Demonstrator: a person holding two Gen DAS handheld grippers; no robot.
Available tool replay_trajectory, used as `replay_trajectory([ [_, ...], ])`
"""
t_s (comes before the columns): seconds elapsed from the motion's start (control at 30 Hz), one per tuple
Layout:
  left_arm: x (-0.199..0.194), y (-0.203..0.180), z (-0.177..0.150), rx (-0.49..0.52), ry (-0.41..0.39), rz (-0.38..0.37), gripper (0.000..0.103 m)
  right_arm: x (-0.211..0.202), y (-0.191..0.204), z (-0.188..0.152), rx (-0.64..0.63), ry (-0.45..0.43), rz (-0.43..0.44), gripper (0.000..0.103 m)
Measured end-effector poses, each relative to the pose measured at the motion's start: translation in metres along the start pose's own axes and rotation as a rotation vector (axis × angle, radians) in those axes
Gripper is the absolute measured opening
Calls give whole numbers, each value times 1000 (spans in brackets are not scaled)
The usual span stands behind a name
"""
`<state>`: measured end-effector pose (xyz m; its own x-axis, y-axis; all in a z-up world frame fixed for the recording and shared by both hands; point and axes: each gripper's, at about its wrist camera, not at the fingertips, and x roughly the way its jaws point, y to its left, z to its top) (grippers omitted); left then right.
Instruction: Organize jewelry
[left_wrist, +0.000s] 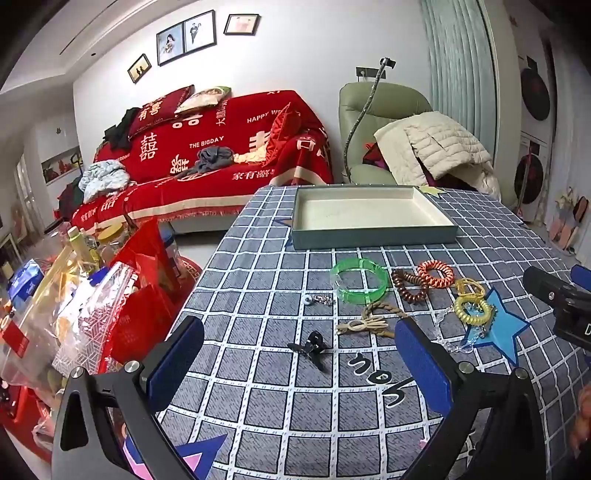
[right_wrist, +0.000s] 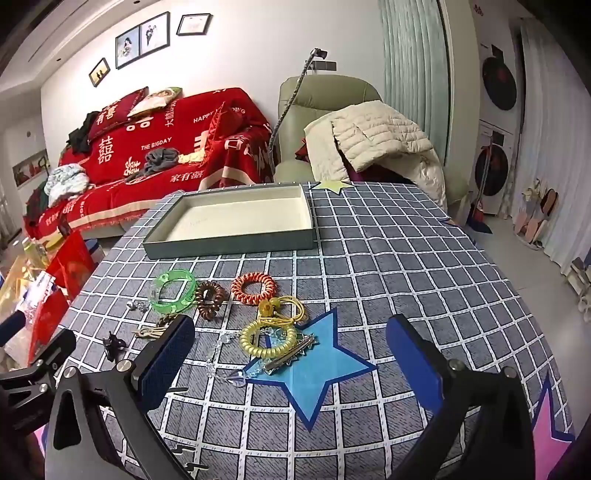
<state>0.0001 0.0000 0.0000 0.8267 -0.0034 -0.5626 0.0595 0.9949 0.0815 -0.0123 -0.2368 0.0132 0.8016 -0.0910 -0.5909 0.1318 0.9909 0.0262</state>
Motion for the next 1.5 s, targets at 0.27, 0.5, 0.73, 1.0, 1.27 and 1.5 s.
replay_trajectory([
  [0.27, -3, 2, 4, -21, -4, -14, 103, -3, -1, 3, 8, -18, -4, 103],
  [0.5, -4, 5, 3, -28, 0, -25, 103, -5, 3, 1, -1, -33, -3, 103],
  [0.73, -4, 5, 3, -35, 4, -23, 103, -4, 5, 1, -12, -40, -2, 103],
  [1.0, -4, 5, 5, -38, -5, -22, 103, -5, 5, 0, -11, -40, 1, 103],
  [1.27, -6, 5, 7, -40, -24, -18, 103, -6, 7, -1, -15, -57, 1, 103],
  [1.5, -8, 4, 7, -38, -42, -17, 103, -9, 7, -1, -17, -81, 1, 103],
])
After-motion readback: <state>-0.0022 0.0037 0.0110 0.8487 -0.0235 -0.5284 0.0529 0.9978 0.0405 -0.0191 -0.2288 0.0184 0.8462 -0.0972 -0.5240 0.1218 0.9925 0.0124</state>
